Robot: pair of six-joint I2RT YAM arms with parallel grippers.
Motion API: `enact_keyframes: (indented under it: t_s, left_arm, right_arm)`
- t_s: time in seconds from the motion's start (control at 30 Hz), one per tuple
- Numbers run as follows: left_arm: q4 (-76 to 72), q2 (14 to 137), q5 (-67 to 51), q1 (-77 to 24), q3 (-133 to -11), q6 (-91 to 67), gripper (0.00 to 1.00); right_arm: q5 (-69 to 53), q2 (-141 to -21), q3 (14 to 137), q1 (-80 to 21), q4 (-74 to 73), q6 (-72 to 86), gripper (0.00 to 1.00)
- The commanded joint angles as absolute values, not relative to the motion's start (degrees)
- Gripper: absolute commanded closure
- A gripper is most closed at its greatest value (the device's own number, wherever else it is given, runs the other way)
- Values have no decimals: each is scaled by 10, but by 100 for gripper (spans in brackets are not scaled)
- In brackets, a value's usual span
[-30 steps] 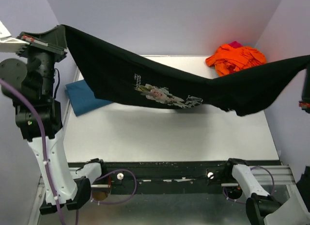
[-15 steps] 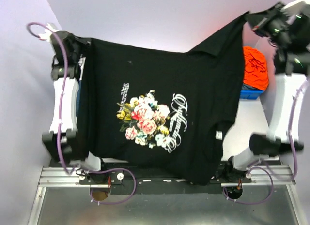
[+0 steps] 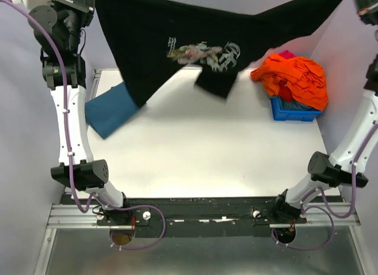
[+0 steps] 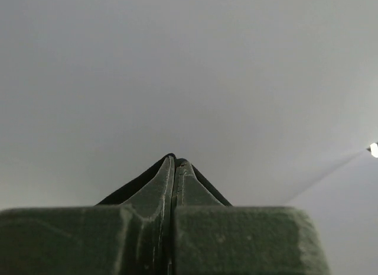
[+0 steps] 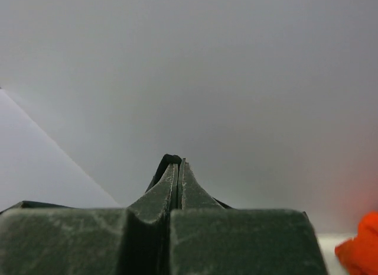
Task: Fold and stack the t-shirts
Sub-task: Flatten out the tshirt
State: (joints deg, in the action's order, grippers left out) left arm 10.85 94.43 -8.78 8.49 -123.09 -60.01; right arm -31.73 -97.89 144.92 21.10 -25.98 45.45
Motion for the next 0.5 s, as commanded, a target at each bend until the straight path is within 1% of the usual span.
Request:
enact_keyframes:
  t_s: [0.0, 0.07, 0.13, 0.23, 0.33, 0.47]
  left_arm:
    - [39, 946, -123, 85, -1182, -630, 100]
    - [3, 921, -114, 77, -1107, -620, 100]
    - [-59, 891, -94, 67, -1016, -597, 100]
    - [-100, 847, -78, 56, -884, -567, 100]
    - [-145, 800, -75, 47, -747, -572, 100]
    - [-174, 718, -57, 23, -585, -570, 100]
  right_arm:
    - [-423, -972, 1442, 255, -176, 543, 99]
    - [-447, -940, 1385, 258, -182, 530, 99]
    - [-453, -887, 1277, 258, -185, 507, 99]
    - [-452, -801, 1091, 264, -188, 479, 99]
    - [-451, -726, 904, 271, -184, 475, 99]
    - [-435, -611, 729, 272, -174, 461, 99]
